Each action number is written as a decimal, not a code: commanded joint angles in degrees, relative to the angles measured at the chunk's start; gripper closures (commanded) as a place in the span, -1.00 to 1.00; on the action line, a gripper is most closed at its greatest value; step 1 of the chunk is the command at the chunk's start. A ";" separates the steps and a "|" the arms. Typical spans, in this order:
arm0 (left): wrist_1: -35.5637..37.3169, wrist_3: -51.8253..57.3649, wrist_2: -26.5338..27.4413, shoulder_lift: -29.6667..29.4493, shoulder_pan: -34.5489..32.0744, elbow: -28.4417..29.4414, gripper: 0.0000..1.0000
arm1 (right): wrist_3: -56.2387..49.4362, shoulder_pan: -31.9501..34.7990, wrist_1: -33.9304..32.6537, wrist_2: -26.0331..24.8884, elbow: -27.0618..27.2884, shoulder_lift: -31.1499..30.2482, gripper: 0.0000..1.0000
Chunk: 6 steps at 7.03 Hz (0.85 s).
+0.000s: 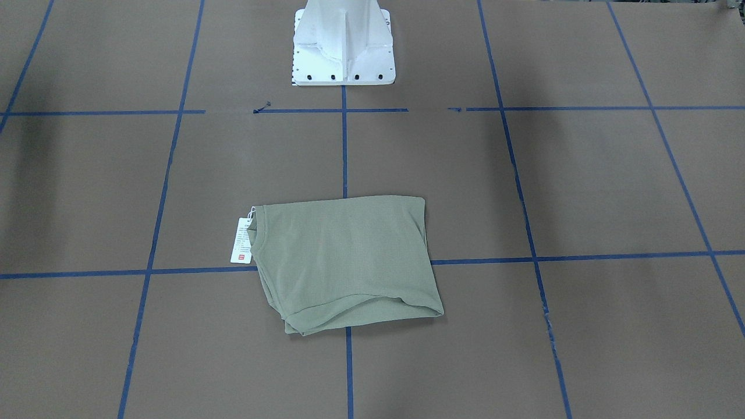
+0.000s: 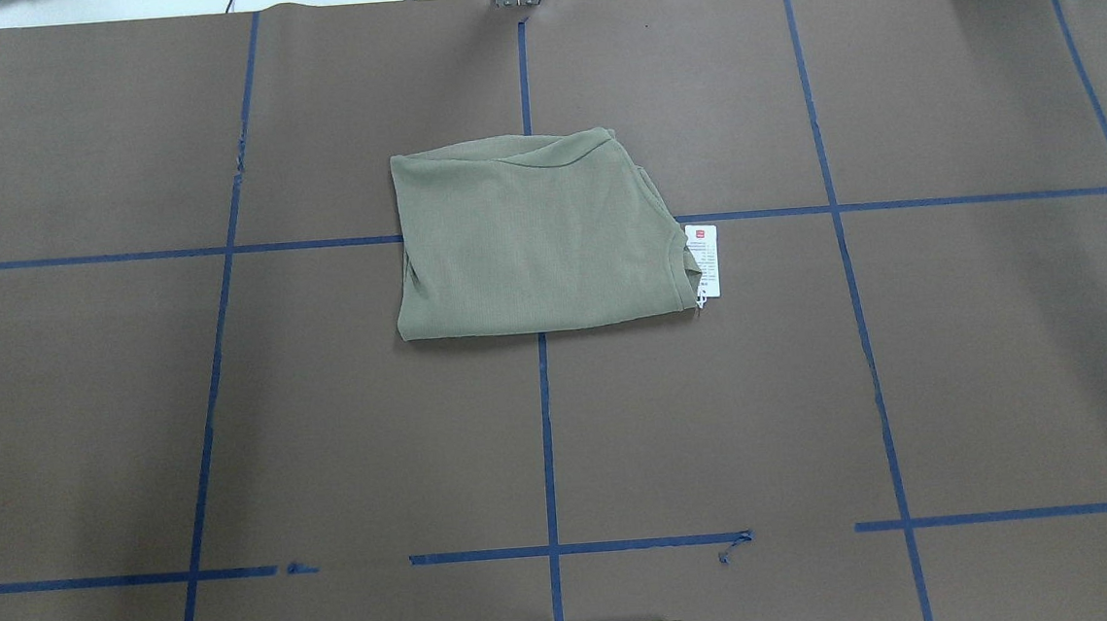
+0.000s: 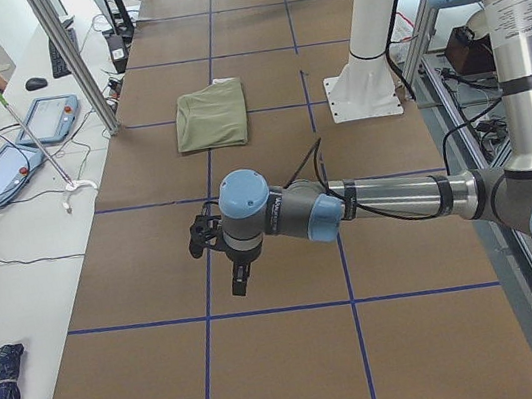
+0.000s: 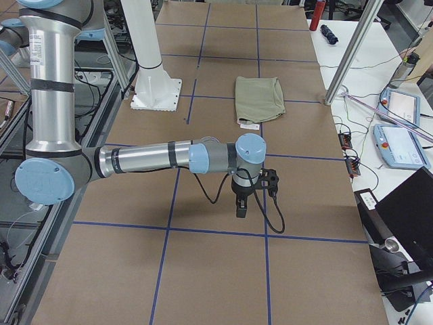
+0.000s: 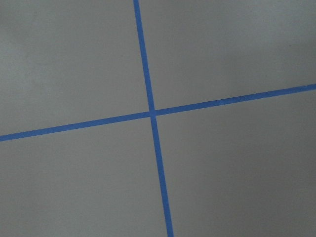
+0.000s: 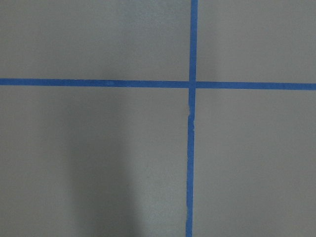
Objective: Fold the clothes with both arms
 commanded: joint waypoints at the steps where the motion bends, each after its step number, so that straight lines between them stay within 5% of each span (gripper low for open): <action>1: -0.78 0.42 -0.87 1.96 0.02 -0.05 -1.00 | 0.09 0.00 0.00 -0.12 -0.21 -0.31 -1.00; 6: 0.09 0.25 -0.43 1.54 0.10 0.91 -1.00 | 0.09 0.00 -0.09 -0.03 -0.39 -2.24 -1.00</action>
